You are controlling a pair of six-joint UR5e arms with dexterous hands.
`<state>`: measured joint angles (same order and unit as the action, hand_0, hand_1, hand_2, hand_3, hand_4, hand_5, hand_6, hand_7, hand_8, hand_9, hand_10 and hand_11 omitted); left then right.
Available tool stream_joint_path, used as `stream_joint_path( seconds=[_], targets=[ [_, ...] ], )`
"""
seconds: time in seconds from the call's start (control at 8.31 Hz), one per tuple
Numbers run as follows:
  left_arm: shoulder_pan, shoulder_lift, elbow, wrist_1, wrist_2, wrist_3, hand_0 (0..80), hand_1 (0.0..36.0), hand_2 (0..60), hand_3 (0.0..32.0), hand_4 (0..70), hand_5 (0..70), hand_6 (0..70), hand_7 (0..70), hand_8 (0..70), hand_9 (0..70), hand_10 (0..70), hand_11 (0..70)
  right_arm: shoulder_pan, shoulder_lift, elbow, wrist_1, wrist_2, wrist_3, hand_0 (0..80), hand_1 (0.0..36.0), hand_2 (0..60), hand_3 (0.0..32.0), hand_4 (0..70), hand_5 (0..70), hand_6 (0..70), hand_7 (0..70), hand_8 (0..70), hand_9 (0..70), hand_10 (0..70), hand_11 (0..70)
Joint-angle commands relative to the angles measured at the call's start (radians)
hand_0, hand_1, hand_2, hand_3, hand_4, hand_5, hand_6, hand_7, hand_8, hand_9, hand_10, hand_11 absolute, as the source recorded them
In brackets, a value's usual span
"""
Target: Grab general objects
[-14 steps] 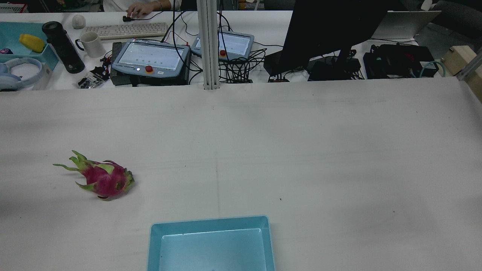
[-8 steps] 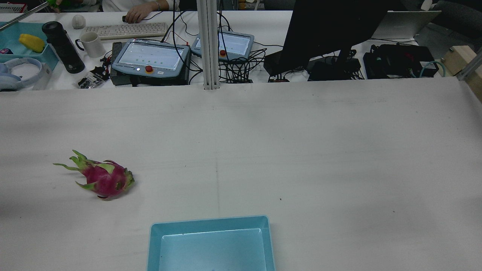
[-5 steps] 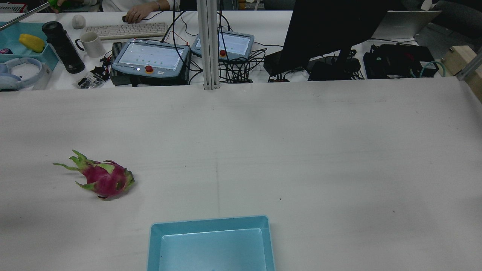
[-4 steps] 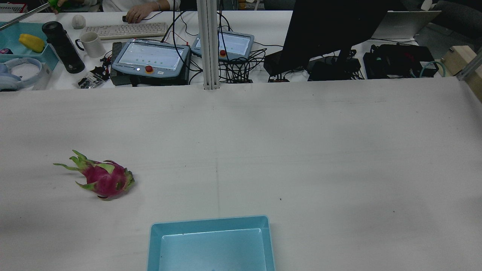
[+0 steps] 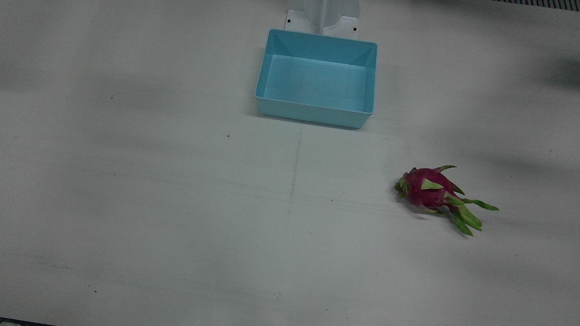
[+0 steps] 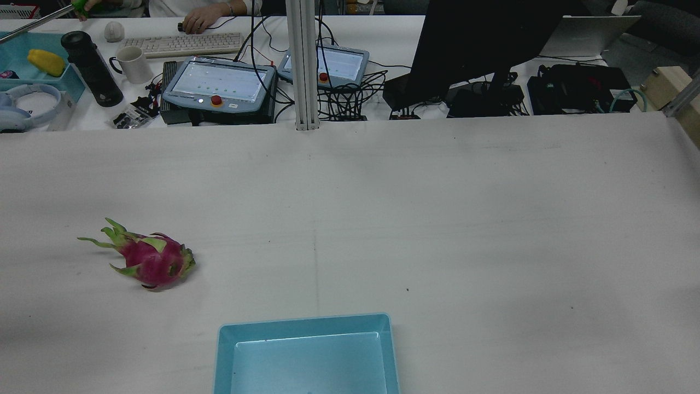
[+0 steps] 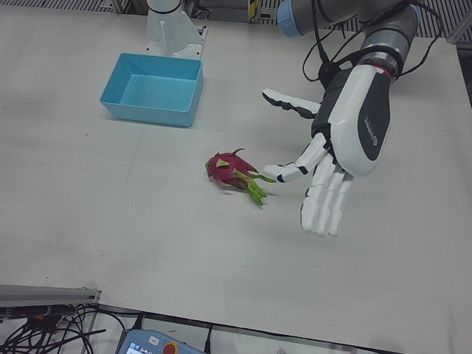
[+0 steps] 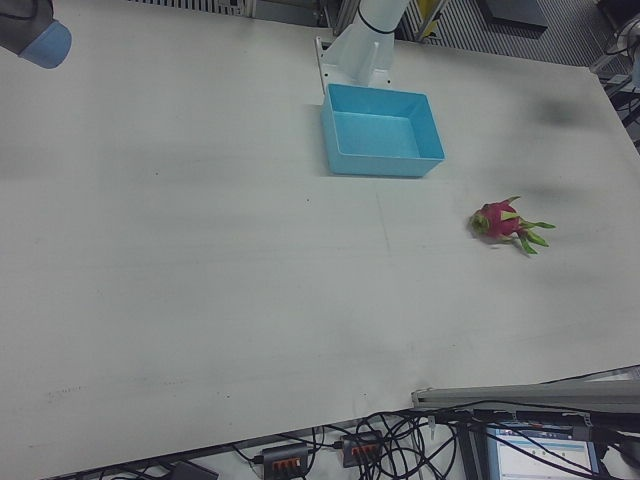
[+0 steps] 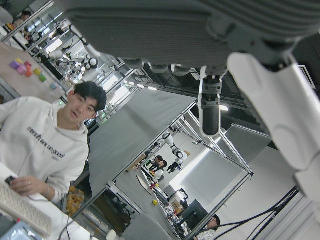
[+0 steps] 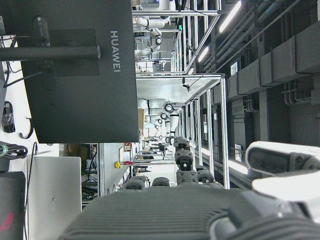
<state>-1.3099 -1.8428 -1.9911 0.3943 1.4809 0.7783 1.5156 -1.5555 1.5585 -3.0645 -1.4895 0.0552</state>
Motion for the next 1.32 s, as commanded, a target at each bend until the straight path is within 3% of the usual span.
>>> stream_joint_path(
  seconds=[0.0,0.12,0.24,0.36,0.48,0.72,0.84,0.96,1.2],
  targets=[
    [-0.118,-0.018,-0.055,0.037,0.062,0.201,57.9,22.5,4.2,0.0,7.3,11.1,0.0,3.4,0.0,0.0,0.0,1.0,0.000,0.000,0.000,0.001,0.000,0.000,0.0,0.0,0.0,0.0,0.0,0.0,0.0,0.0,0.0,0.0,0.0,0.0],
    [-0.118,-0.032,-0.095,0.076,0.161,0.307,59.1,23.0,2.3,0.0,6.2,2.0,0.0,2.0,0.0,0.0,0.0,0.5,0.000,0.000,-0.002,0.001,0.000,0.000,0.0,0.0,0.0,0.0,0.0,0.0,0.0,0.0,0.0,0.0,0.0,0.0],
    [-0.118,-0.067,-0.154,0.181,0.252,0.449,60.2,23.9,1.3,3.2,4.4,0.0,0.0,0.5,0.0,0.0,0.0,0.0,0.000,0.000,0.000,0.001,0.000,0.000,0.0,0.0,0.0,0.0,0.0,0.0,0.0,0.0,0.0,0.0,0.0,0.0],
    [-0.109,-0.072,-0.176,0.230,0.313,0.499,59.9,23.4,0.4,3.6,4.1,0.0,0.0,0.0,0.0,0.0,0.0,0.0,0.000,0.000,-0.002,0.001,0.000,0.000,0.0,0.0,0.0,0.0,0.0,0.0,0.0,0.0,0.0,0.0,0.0,0.0],
    [-0.051,-0.091,-0.207,0.285,0.329,0.521,64.4,25.8,0.0,5.0,4.2,0.0,0.0,0.0,0.0,0.0,0.0,0.0,0.000,0.000,0.000,0.000,0.000,0.000,0.0,0.0,0.0,0.0,0.0,0.0,0.0,0.0,0.0,0.0,0.0,0.0],
    [0.126,-0.262,-0.242,0.542,0.326,0.693,75.3,30.3,3.4,6.2,2.0,0.2,0.0,0.2,0.0,0.0,0.0,0.2,0.000,0.000,-0.002,0.001,0.000,0.000,0.0,0.0,0.0,0.0,0.0,0.0,0.0,0.0,0.0,0.0,0.0,0.0],
    [0.176,-0.315,-0.242,0.585,0.317,0.726,77.9,31.1,3.1,8.0,0.6,0.0,0.0,0.0,0.0,0.0,0.0,0.7,0.000,0.000,-0.002,0.001,0.000,0.000,0.0,0.0,0.0,0.0,0.0,0.0,0.0,0.0,0.0,0.0,0.0,0.0],
    [0.258,-0.311,-0.236,0.586,0.252,0.757,79.3,32.2,5.0,9.0,0.0,0.0,0.0,0.0,0.0,0.0,0.0,0.8,0.000,0.000,-0.002,0.001,0.000,0.000,0.0,0.0,0.0,0.0,0.0,0.0,0.0,0.0,0.0,0.0,0.0,0.0],
    [0.415,-0.312,-0.209,0.586,0.107,0.788,70.2,31.4,9.6,7.0,0.0,0.0,0.0,0.0,0.0,0.0,0.0,1.3,0.000,0.000,-0.002,0.001,0.000,0.000,0.0,0.0,0.0,0.0,0.0,0.0,0.0,0.0,0.0,0.0,0.0,0.0]
  ],
)
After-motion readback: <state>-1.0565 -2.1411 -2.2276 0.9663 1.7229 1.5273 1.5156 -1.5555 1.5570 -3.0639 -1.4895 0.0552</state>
